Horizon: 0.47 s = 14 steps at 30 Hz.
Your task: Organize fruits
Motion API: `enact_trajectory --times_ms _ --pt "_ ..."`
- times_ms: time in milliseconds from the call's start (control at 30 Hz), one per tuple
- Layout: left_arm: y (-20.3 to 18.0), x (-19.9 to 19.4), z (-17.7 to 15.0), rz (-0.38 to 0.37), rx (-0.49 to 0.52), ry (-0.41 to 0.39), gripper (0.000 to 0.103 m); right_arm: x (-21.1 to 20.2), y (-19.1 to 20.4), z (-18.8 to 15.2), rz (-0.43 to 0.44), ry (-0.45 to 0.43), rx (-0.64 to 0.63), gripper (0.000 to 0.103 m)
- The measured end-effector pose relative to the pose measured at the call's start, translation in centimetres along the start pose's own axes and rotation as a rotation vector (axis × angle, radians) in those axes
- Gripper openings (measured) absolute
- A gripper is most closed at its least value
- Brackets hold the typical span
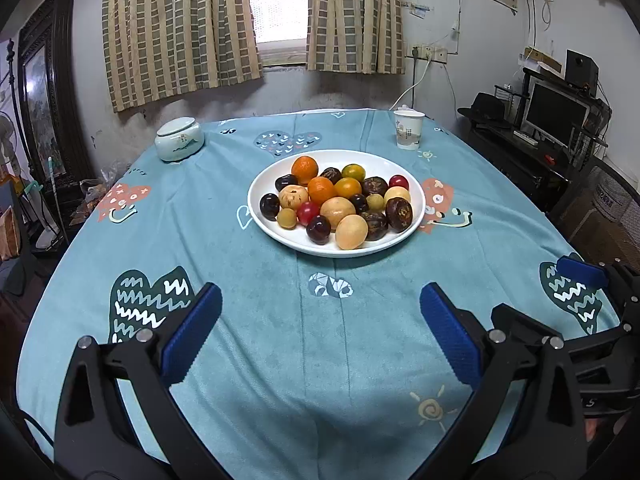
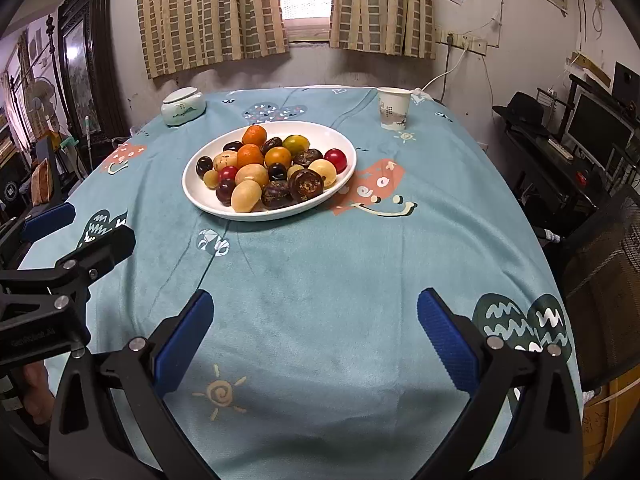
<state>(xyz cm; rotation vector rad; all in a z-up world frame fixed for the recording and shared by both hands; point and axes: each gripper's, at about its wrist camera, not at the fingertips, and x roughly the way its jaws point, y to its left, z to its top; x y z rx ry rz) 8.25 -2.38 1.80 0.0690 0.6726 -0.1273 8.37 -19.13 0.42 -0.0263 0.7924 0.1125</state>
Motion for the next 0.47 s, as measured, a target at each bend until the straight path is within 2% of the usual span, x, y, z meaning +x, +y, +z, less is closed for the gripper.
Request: enact_trajectory --times_ms 133,267,467 --pt "-0.09 -0.19 0.05 0.006 -0.002 -0.017 0.101 0.02 -0.13 0.00 0.001 0.001 0.008 0.102" --pt "-0.20 0.08 0.10 -0.011 -0.003 0.007 0.101 -0.03 -0.15 0.05 -0.001 0.002 0.005 0.102" --pt "0.12 0.46 0.05 -0.001 -0.021 0.017 0.101 -0.04 -0.10 0.06 0.001 0.003 0.006 0.102"
